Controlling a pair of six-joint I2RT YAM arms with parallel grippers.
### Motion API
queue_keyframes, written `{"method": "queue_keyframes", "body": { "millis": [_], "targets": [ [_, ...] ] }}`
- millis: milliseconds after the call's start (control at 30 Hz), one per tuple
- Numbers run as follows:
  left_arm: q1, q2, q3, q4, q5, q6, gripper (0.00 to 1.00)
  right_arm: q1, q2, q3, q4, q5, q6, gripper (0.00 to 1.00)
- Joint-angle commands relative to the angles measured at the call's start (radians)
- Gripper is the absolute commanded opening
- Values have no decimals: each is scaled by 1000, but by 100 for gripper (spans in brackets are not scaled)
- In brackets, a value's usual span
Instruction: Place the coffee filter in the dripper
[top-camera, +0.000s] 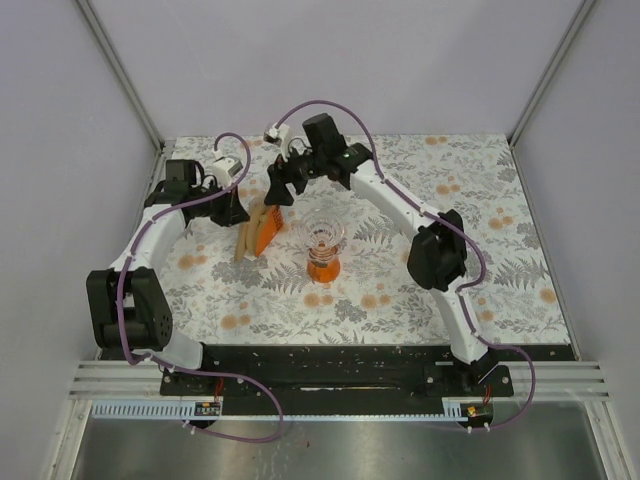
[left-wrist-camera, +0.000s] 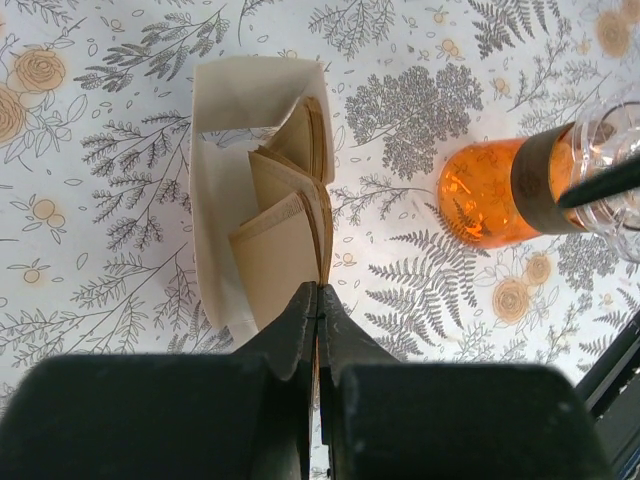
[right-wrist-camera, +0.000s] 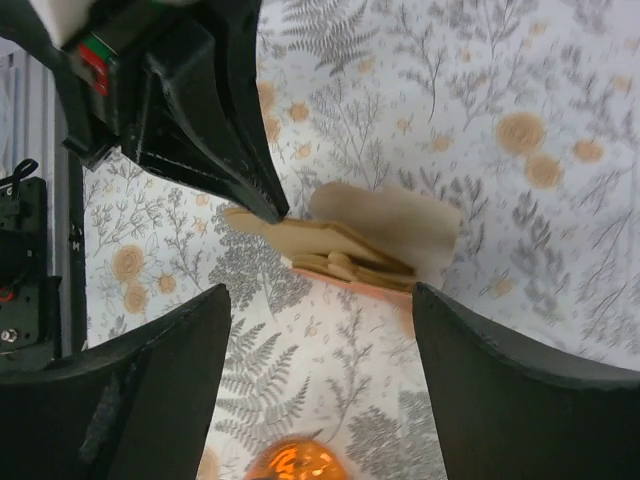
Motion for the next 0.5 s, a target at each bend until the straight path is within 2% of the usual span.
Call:
{"method": "queue_keyframes", "body": {
  "millis": [0,100,167,467],
  "targets": [
    [9,-8,72,-48,68,132,0,-32,85,252,-199,-234,-338,81],
    [12,-20,70,-51,83,152,0,-36,175,391,-309,-285,-430,78],
    [12,-25,72,-51,67,156,0,-44,196,403,-312,-317,-462,76],
    [12,-14,84,-57,111,160,0,-38,259,409,-151,-333,-406,77]
  ]
}}
